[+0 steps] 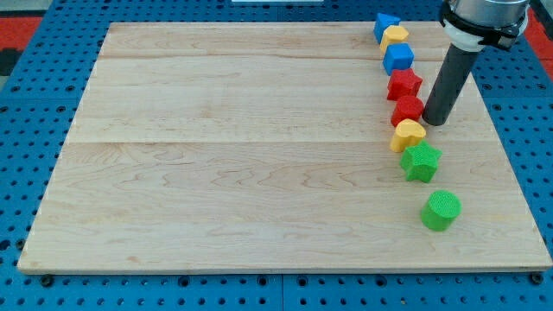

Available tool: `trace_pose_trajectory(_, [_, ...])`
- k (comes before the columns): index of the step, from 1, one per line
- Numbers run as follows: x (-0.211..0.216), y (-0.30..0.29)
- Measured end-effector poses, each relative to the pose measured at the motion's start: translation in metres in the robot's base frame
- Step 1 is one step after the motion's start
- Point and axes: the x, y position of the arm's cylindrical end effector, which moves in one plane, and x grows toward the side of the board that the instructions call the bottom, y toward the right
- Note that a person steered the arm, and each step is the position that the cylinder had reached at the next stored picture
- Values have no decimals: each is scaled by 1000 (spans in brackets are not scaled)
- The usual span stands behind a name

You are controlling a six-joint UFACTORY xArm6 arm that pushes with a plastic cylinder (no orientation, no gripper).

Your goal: Separate the yellow heart from the line of blocks

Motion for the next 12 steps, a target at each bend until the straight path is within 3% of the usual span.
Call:
trace_pose_trajectory(3, [5, 8])
trace_pose_trajectory(4, [30, 9])
trace_pose_trajectory(5, [30, -38])
trace_pose_trajectory(6, [4, -137])
trace_pose_trajectory(7, [-2, -167])
trace_pose_trajectory(9, [2, -169])
trace_pose_trajectory(10, [26, -216])
trace_pose_trajectory(12, [19, -197])
